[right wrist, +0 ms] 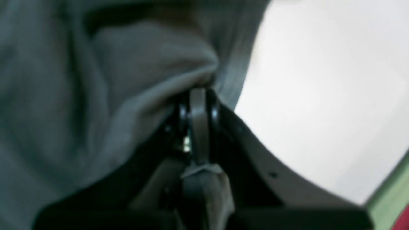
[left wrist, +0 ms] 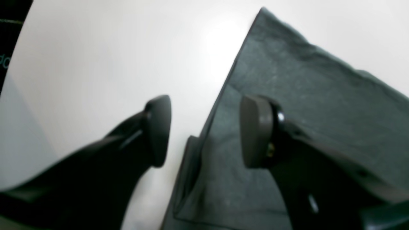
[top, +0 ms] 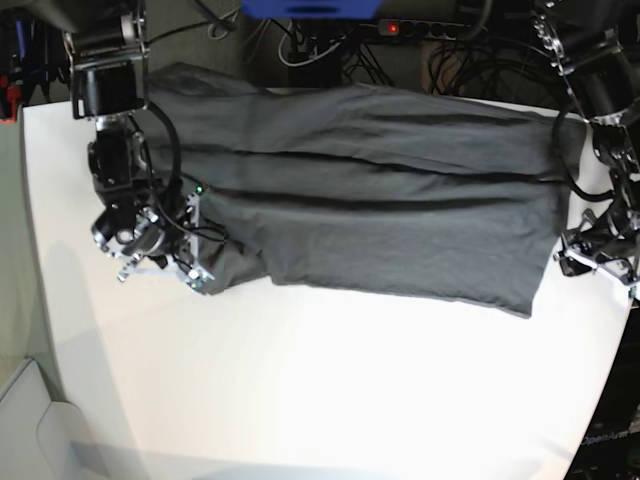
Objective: Layout the t-shirt on the table in an organized manner, then fold the t-shirt properly
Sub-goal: 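Move the right gripper along the shirt edge and regrasp the hem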
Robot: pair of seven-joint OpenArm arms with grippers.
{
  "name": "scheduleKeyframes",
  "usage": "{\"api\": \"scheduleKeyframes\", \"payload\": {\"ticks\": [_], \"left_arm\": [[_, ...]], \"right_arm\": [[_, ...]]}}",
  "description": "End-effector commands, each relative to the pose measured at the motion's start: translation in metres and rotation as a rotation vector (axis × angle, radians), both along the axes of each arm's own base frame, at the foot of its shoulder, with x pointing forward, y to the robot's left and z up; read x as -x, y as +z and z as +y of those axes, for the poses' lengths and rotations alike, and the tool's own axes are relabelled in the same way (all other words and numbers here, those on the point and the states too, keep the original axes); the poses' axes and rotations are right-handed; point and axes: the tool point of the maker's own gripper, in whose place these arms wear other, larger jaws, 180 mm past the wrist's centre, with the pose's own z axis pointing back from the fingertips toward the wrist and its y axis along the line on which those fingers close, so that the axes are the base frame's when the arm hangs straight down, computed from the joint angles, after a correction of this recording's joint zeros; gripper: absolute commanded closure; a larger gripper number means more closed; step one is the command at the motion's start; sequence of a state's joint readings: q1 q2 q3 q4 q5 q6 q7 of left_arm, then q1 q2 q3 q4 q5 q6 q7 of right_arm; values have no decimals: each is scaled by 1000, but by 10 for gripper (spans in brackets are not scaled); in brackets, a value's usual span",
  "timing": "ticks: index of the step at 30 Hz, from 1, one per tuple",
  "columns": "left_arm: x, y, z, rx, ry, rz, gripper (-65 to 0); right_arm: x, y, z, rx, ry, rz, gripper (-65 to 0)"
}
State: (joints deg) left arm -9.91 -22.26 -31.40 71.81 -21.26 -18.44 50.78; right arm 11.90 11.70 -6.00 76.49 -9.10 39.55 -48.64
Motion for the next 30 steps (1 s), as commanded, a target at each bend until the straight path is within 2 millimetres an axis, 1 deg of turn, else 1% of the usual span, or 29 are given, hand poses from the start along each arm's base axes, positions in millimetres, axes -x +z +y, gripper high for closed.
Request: {"api": "scheduleKeyframes", "payload": {"ticks": [1, 4, 6, 10, 12, 15, 18, 22, 25, 26, 28, 30], "left_arm": [[-11, 21, 9, -24, 3, -59, -338], [-9, 20, 10, -25, 5, -55, -338], [-9, 19, 10, -26, 3, -53, -338], [-8, 18, 10, -26, 3, -50, -338], [-8, 18, 10, -26, 3, -50, -338], [-8, 18, 10, -26, 3, -50, -338], [-8, 18, 10, -26, 3, -49, -338], [-8, 18, 9, -26, 1, -47, -338], [-8, 18, 9, -26, 1, -47, -338], [-8, 18, 9, -26, 1, -47, -338], [-8, 18, 9, -27, 1, -46, -338], [-8, 18, 9, -26, 0, -45, -338]], "right_arm": [[5, -8, 2, -14, 4, 28, 0], [-5, -10, 3, -42, 4, 16, 0], [-14, -9, -6, -34, -8, 18, 0], [-38, 2, -18, -23, -29, 2, 0], [-55, 10, -26, -35, -39, -24, 0], [-73, 15, -25, -91, -40, -69, -2], [-87, 21, -17, -163, -28, -126, -2], [-106, 42, 0, -263, 8, -247, -2], [-123, 73, 14, -321, 51, -366, -3], [-127, 82, 17, -331, 61, -394, -3], [-138, 106, 21, -336, 83, -456, -3], [-143, 120, 21, -333, 92, -492, -3]]}}
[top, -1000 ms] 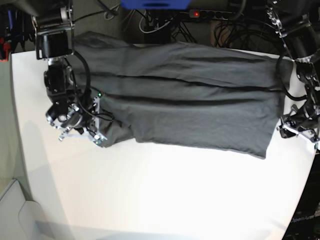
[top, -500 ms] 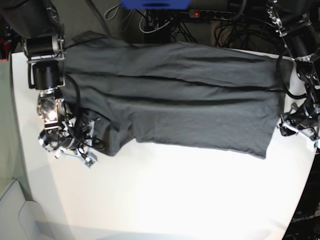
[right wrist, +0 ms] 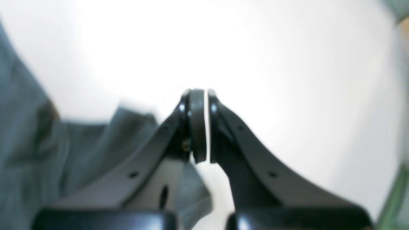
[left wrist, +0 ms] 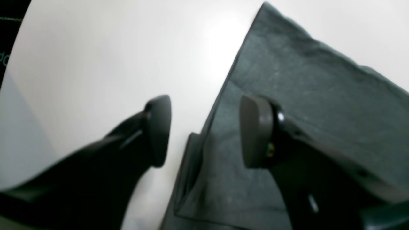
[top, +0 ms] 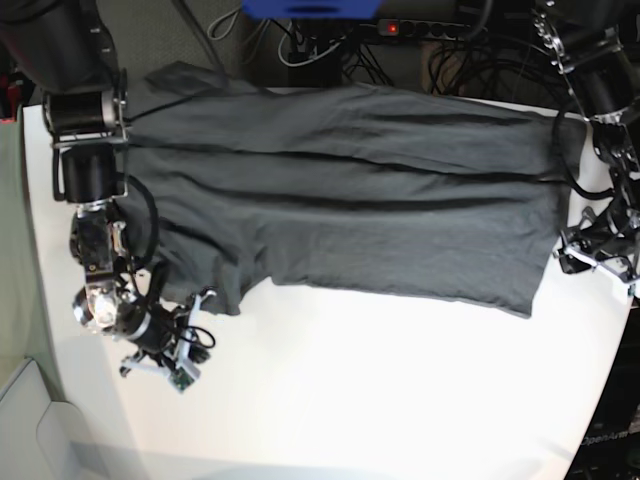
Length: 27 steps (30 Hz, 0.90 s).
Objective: Layout the t-shirt on the table in an organized manner, then fold the t-shirt properly
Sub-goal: 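Move the right gripper along the shirt edge and regrasp the hem, then grasp the shirt hem corners with both grippers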
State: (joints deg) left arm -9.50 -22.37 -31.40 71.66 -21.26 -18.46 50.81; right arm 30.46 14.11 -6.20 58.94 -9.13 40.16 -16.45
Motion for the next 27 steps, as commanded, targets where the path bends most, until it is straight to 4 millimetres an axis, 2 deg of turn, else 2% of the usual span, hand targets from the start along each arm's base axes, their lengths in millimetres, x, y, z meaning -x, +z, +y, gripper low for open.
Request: {"api": "scheduleKeyframes", "payload": {"ticks": [1, 3, 7, 10, 14, 17, 19, 21, 27], "left_arm": [[-11, 21, 8, -26, 0, -55, -338], [-11, 23, 8, -28, -3, -60, -338], [-15, 27, 7, -26, -4, -73, -338], [-24, 34, 4, -16, -7, -97, -338], [-42, 29, -25, -14, -84, -82, -338], [-62, 36, -41, -13, -124, -99, -338], [-69, 31, -46, -2, -132, -100, -338], [-79, 23, -52, 11, -141, -96, -338], [-88, -17, -64, 42, -152, -50, -338]], "right_arm": [[-15, 33, -5, -12, -20, -93, -3], [-11, 35, -5, 28, -14, -85, -3], [14, 14, -12, 127, -38, 17, -2], [37, -10, 0, 160, -43, 106, -2], [57, -31, 13, 160, -33, 172, -2], [64, -45, 12, 154, -37, 211, -2], [67, -57, 9, 154, -43, 250, -2], [59, -57, 8, 153, -45, 256, -2], [53, -69, -4, 135, -62, 293, -3]]}}
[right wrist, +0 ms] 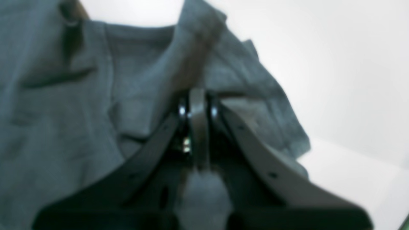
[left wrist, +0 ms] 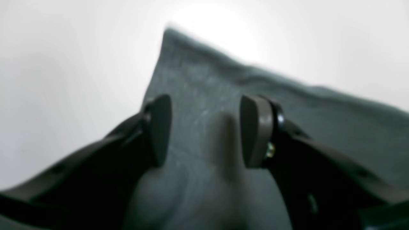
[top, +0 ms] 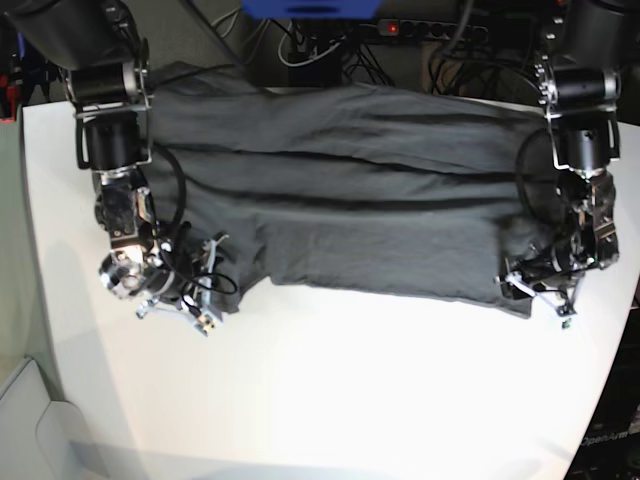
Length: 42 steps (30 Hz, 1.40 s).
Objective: Layout the t-shirt on the table in an organized manner, then fold the t-shirt properly
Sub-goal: 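Grasp the shirt hem corners with both grippers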
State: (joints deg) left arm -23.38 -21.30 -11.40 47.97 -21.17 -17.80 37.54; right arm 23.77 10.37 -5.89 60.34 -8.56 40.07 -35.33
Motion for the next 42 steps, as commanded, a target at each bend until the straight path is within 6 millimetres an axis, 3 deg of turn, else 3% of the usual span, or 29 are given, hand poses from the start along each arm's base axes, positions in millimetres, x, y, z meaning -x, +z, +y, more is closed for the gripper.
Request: {"api": "scheduleKeyframes", "payload": {"ticks": [1, 9, 15, 18, 22, 26, 27, 31, 33, 37, 42], "left_arm": [[-22, 23, 6, -8, 5, -78, -338], [-36, -5, 20, 26, 104, -90, -338], [-52, 8, 35, 30, 176, -200, -338], [-60, 19, 37, 25, 180, -247, -338], [-82, 54, 34, 31, 165, -329, -338], [-101, 104, 16, 5, 72, -391, -338], [-103, 115, 10, -4, 43, -387, -338], [-88, 121, -4, -43, -39, -313, -338], [-73, 113, -2, -40, -38, -268, -338], [-43, 97, 3, -51, -33, -202, -337], [-14, 76, -2, -78, -62, -155, -335]], "right_arm": [[-12, 12, -6, -4, -8, -36, -3], [-37, 2, -11, -96, -45, -9, -3], [-64, 16, -15, -203, -81, -110, -3], [-87, 35, -37, -188, -174, -223, -3], [-109, 64, -46, -190, -214, -316, -3], [-122, 84, -46, -193, -209, -351, -2], [-122, 82, -46, -187, -210, -340, -1], [-110, 70, -56, -120, -220, -249, 0], [-89, 54, -53, -104, -157, -190, 0], [-50, 41, -32, -64, -28, -158, 0], [-10, 48, -15, -9, 40, -214, 0]]}}
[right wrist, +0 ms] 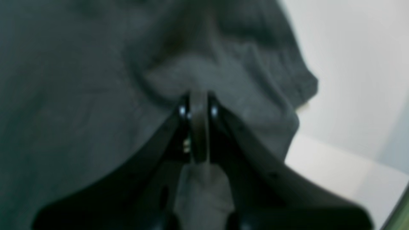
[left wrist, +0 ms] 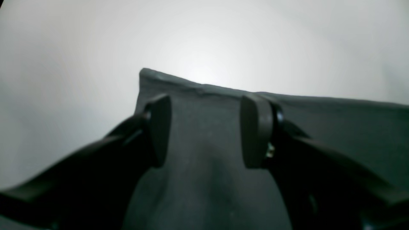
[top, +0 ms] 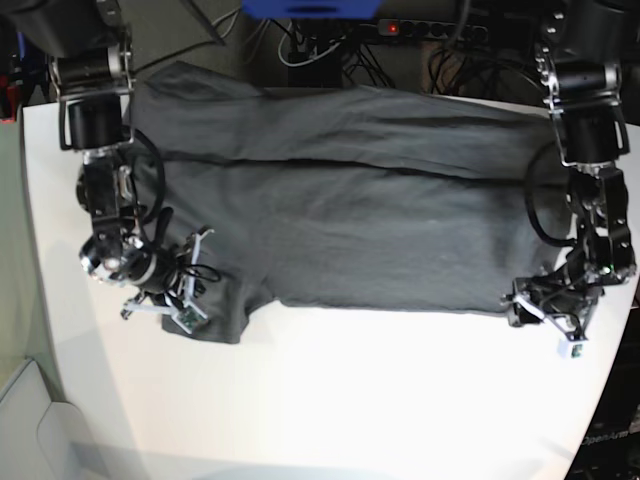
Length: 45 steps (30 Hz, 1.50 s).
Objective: Layout the t-shirt on the table in an organized manner, then fold the t-shirt properly
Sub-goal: 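Grasp the shirt hem corners with both grippers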
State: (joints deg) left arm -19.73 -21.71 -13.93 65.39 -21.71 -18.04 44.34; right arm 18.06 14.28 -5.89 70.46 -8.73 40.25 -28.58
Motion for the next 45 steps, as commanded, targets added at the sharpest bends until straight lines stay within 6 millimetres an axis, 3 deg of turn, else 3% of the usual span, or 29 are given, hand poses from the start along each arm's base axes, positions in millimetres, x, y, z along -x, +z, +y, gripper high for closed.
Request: {"api": "scheduleKeyframes", "payload": {"ticks": [1, 6, 10, 18, 21, 27, 33, 37, 41, 45], "left_arm": [[-3, 9, 5, -11, 4, -26, -335], [5, -22, -4, 34, 13, 30, -335], [5, -37, 0, 64, 50, 13, -335], [-1, -65, 18, 57, 119, 29, -336], [-7, -75, 9, 37, 111, 34, -337], [-38, -65, -9, 2, 82, -28, -337], [-86, -25, -25, 45, 90, -163, -337], [-108, 3, -24, 68, 108, -252, -337], [-124, 33, -22, 64, 108, -316, -337], [-119, 33, -23, 40, 76, -236, -337]], "right_arm": [[-10, 22, -3, 1, 0, -63, 0], [4, 13, -1, 9, 5, -42, 0], [8, -8, -7, 2, -14, 20, 0], [-13, -27, -25, -28, -72, 100, 0], [-24, -31, -29, -58, -91, 117, 0], [-50, -24, -31, -128, -120, 109, 0], [-72, -5, -28, -197, -126, 38, 0], [-92, 10, -51, -196, -259, -78, 0], [-96, 18, -56, -225, -279, -103, 0], [-88, 9, -51, -214, -248, -43, 0]]}}
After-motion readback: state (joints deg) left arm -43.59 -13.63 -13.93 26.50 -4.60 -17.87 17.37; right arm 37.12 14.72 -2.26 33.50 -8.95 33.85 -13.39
